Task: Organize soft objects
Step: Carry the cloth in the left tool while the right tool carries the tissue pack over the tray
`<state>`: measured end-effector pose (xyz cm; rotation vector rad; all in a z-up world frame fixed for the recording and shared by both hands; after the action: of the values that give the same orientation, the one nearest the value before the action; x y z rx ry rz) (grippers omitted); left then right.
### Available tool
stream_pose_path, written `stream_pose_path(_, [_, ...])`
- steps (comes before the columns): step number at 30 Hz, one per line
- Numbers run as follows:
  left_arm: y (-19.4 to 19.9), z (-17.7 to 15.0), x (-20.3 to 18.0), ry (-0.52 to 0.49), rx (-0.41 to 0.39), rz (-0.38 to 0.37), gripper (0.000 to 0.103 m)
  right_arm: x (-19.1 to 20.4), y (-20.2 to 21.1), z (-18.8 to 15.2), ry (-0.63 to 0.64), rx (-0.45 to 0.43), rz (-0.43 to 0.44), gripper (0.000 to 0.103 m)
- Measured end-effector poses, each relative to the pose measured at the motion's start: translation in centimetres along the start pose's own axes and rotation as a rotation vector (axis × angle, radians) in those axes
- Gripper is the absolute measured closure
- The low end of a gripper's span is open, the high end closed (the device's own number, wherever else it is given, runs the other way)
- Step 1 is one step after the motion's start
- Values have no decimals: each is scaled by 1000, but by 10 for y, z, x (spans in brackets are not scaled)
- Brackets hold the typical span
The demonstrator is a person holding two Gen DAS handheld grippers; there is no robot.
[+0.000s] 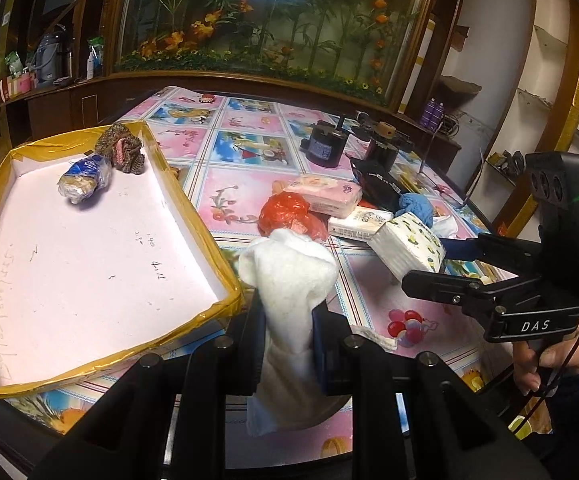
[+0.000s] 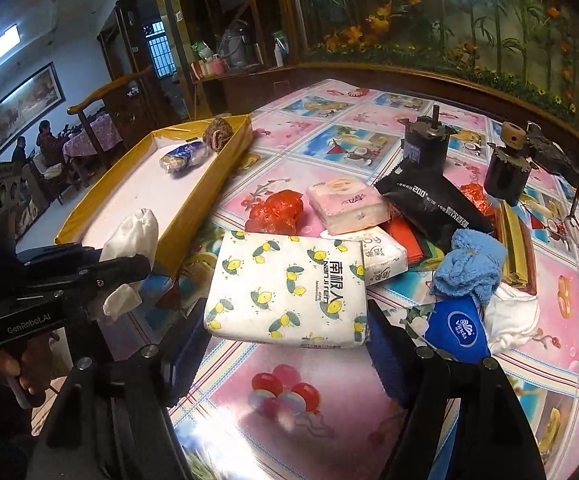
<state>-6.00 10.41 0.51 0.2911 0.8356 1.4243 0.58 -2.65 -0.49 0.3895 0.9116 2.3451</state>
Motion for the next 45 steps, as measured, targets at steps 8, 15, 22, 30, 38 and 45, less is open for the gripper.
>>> stream_pose_path(8, [17, 18, 7, -3, -36, 15, 84, 3, 14, 35, -8, -69, 27, 25])
stream_pose_path(15, [29, 32, 18, 16, -64, 29, 84, 26, 19, 62, 47, -103, 39, 25])
stream_pose_path(22, [36, 38, 40, 54, -77, 56, 84, 44, 9, 77, 74, -112, 60, 25])
stream_pose_path(30, [69, 54, 64, 100, -136, 87, 84, 57, 21, 103, 121, -153, 47, 25])
stream_pose_path(38, [97, 69, 73, 104, -181, 124, 84, 82, 34, 127, 112, -188, 157, 25])
stream_pose_path(45, [132, 75, 68, 99, -229, 121, 83, 81, 64, 154, 109, -255, 156, 25])
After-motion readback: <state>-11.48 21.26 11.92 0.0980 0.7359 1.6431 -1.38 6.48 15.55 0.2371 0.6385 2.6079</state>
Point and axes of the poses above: each gripper's, at about its wrist camera, not at the fingertips, and y roughly against the way its jaws point, x to its left, z to its top, the point moved 8 cm from there along -y, roughly the way its jaws point, and after that the axes turned 9 degrees about y, right-handed, at the moved point
